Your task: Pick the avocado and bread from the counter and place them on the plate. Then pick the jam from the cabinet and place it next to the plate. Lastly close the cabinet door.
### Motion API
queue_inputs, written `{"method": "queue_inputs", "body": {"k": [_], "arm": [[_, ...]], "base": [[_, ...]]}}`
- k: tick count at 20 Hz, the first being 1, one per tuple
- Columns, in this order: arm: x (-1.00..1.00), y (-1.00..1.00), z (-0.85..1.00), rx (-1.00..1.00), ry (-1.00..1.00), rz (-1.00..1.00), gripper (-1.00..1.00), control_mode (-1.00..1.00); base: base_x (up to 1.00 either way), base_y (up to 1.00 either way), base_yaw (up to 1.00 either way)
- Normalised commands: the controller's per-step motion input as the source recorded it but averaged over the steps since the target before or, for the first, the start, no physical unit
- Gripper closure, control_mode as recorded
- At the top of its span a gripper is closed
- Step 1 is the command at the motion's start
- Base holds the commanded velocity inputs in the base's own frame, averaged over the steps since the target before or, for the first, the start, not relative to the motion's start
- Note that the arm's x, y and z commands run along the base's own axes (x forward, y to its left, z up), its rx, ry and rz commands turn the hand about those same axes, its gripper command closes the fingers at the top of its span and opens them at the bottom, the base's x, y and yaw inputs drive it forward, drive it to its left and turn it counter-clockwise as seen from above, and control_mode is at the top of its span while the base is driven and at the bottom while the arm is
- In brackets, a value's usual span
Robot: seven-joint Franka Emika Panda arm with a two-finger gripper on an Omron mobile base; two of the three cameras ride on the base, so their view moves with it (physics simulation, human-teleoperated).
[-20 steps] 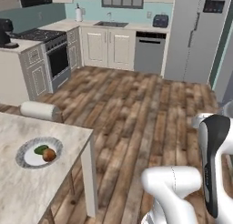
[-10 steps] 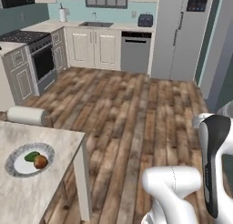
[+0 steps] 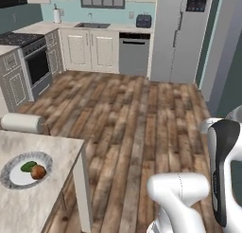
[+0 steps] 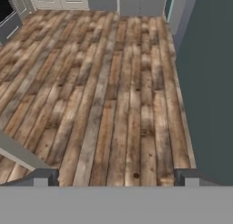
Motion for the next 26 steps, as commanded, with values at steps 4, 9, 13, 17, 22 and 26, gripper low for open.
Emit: {"method": "queue_inputs", "body": {"k": [4, 9, 13, 17, 22, 26], "arm": [[0.0, 0.0, 0.0, 0.0, 0.0, 0.0, -1.0, 1.0], [0.0, 0.0, 0.0, 0.0, 0.0, 0.0, -1.0, 1.0], [0.0, 0.0, 0.0, 0.0, 0.0, 0.0, -1.0, 1.0], [0.0, 0.0, 0.0, 0.0, 0.0, 0.0, -1.0, 1.0], [0.0, 0.0, 0.0, 0.0, 0.0, 0.0, -1.0, 1.0], [0.0, 0.0, 0.0, 0.0, 0.0, 0.0, -1.0, 1.0]], "base": [[0.0, 0.16, -0.08], [0.0, 0.2, -0.08], [0.01, 0.2, -0.06], [0.14, 0.24, -0.04], [0.31, 0.31, 0.0], [0.46, 0.28, 0.0]]}}
